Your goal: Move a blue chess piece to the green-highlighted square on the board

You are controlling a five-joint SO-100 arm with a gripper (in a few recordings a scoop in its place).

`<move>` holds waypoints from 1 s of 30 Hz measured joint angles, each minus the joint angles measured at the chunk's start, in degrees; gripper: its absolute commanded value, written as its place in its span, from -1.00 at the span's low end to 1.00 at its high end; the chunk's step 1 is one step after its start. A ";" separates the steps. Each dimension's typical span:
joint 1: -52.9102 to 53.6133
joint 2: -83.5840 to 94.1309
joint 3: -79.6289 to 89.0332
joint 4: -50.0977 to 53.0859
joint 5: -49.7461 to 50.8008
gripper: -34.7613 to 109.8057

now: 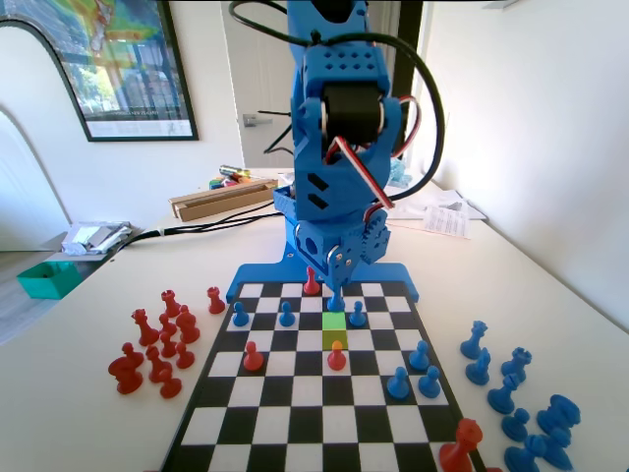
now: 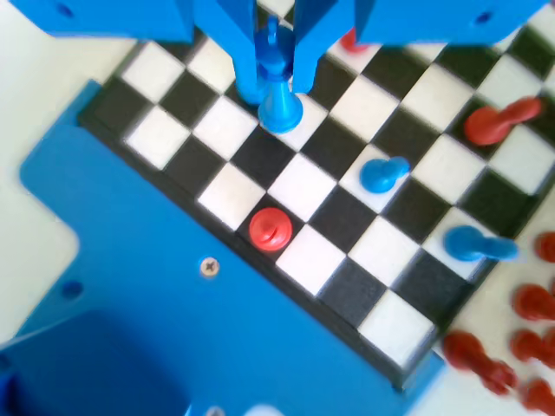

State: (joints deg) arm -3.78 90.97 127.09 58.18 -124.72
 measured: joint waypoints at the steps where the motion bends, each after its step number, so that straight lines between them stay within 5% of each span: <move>1: 0.18 0.00 0.26 -0.44 0.00 -0.51; 30: 0.35 -0.70 3.43 -9.14 1.58 -0.51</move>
State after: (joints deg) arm -3.43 90.26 130.52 49.04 -123.13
